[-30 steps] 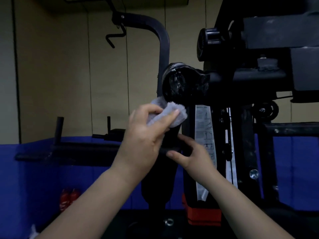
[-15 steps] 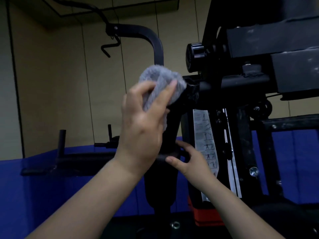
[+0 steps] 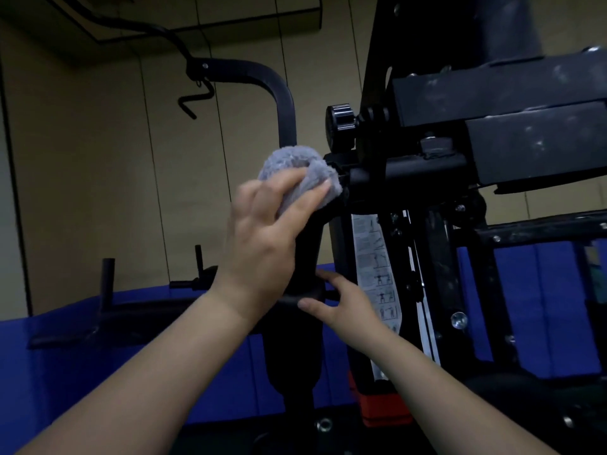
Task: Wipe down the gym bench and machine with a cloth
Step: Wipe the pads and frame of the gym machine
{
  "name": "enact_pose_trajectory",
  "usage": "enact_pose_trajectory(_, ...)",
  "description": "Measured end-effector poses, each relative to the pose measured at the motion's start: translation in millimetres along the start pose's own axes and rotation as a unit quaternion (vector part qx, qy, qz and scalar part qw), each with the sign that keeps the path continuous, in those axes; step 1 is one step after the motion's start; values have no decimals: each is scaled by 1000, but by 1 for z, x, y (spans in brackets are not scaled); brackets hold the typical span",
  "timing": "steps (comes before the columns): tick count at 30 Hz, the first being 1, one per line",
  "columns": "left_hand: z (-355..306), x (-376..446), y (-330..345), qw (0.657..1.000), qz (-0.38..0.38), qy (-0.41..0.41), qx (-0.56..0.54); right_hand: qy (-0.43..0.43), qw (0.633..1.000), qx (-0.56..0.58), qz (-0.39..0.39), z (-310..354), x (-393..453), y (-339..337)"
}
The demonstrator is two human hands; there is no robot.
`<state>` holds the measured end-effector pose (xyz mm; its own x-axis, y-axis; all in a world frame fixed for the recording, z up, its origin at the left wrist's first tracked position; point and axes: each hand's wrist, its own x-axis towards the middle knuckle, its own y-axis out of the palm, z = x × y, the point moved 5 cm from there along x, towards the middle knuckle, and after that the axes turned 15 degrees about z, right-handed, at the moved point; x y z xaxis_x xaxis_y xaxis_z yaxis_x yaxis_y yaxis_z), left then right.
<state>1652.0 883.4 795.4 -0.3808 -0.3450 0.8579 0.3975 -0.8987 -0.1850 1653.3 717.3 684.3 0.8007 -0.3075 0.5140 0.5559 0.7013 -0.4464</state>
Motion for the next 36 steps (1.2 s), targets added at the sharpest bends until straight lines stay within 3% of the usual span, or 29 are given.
enact_pose_trajectory(2, 3, 0, 11, 999, 40, 11, 34, -8, 999, -35, -18, 3, -3, -3)
enact_pose_trajectory(5, 8, -27, 20, 993, 103, 39, 49, -57, 983, -103, -142, 22, -16, -27)
enact_pose_trajectory(10, 4, -10, -8, 999, 38, -22, 8, -207, 914, -146, -318, 84, -51, -82)
enact_pose_trajectory(13, 3, 3, 0, 997, 69, -26, 15, -231, 867, -215, -387, 111, -58, -107)
enact_pose_trajectory(17, 7, -19, 7, 994, 110, 3, 20, -183, 889, -289, -306, 121, -42, -127)
enact_pose_trajectory(20, 5, 2, -8, 997, 68, -36, -11, -156, 864, -398, -264, 123, -24, -129)
enact_pose_trajectory(23, 1, 24, 1, 996, 74, -53, 13, -123, 842, -456, -260, 126, -14, -130)
enact_pose_trajectory(29, -4, -28, 21, 990, 121, 42, 54, -123, 820, -498, -255, 124, -15, -126)
enact_pose_trajectory(33, -15, -1, 4, 998, 56, 14, 33, -122, 807, -515, -261, 122, -12, -126)
enact_pose_trajectory(36, -25, 26, 12, 992, 73, 25, 98, -126, 806, -516, -261, 122, -12, -127)
